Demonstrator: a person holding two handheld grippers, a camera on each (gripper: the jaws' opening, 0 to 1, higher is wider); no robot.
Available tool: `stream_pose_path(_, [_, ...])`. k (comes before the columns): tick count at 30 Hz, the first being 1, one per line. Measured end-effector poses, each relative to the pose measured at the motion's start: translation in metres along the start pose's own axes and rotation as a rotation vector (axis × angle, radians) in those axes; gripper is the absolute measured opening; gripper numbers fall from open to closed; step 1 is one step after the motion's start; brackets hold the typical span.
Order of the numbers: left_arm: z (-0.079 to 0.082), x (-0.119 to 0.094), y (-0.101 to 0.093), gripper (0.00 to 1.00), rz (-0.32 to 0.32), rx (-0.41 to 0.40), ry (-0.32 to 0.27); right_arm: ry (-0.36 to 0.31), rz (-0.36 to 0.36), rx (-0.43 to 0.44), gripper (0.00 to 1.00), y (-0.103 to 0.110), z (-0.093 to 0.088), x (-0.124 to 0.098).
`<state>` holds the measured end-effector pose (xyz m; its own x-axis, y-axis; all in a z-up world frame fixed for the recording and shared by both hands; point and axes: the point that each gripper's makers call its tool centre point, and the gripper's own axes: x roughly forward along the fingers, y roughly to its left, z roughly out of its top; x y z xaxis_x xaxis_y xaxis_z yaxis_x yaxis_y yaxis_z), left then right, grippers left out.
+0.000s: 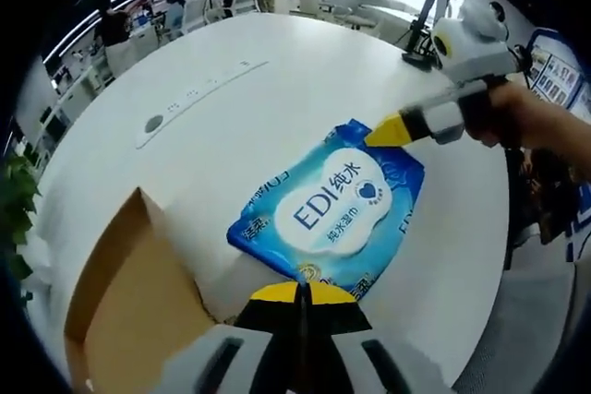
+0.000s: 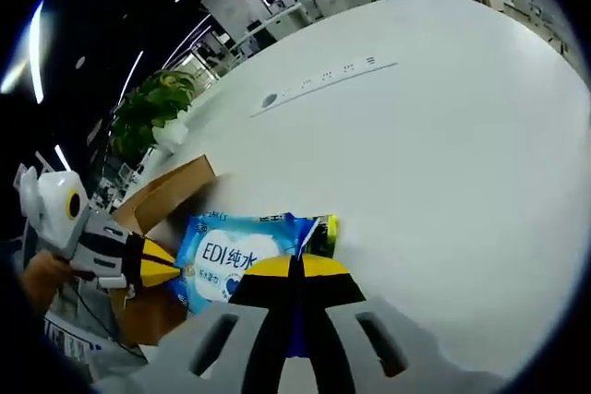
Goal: Operate the shoe box by opening the lid, removing the specified soft item, and placing it in the target area until the item is outside and the box remains undamaged.
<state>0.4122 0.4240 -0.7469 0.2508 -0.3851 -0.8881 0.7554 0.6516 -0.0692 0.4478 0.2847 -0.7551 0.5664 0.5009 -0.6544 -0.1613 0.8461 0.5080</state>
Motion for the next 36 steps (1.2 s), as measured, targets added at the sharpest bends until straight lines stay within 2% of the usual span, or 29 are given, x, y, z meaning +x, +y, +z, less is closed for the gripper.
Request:
stream_pose_path(6, [0.000,-0.001,-0.001,0.03,0.008,0.007,-0.010,-0.006,-0.015,-0.056,0.01,-0.001,0.001,0.000])
stream_pose_path(16, [0.000,-0.010,-0.006,0.10,0.004,0.007,-0.043,-0.025,-0.032,-0.089,0.02,0.000,0.004,-0.002])
stream_pose_path(27, [0.001,-0.021,-0.012,0.15,-0.017,-0.033,-0.095,-0.050,-0.057,-0.132,0.05,-0.003,0.007,-0.012])
stream_pose_path(36, [0.002,-0.037,-0.013,0.20,-0.043,-0.075,-0.145,-0.054,-0.063,-0.195,0.08,0.005,0.005,-0.026])
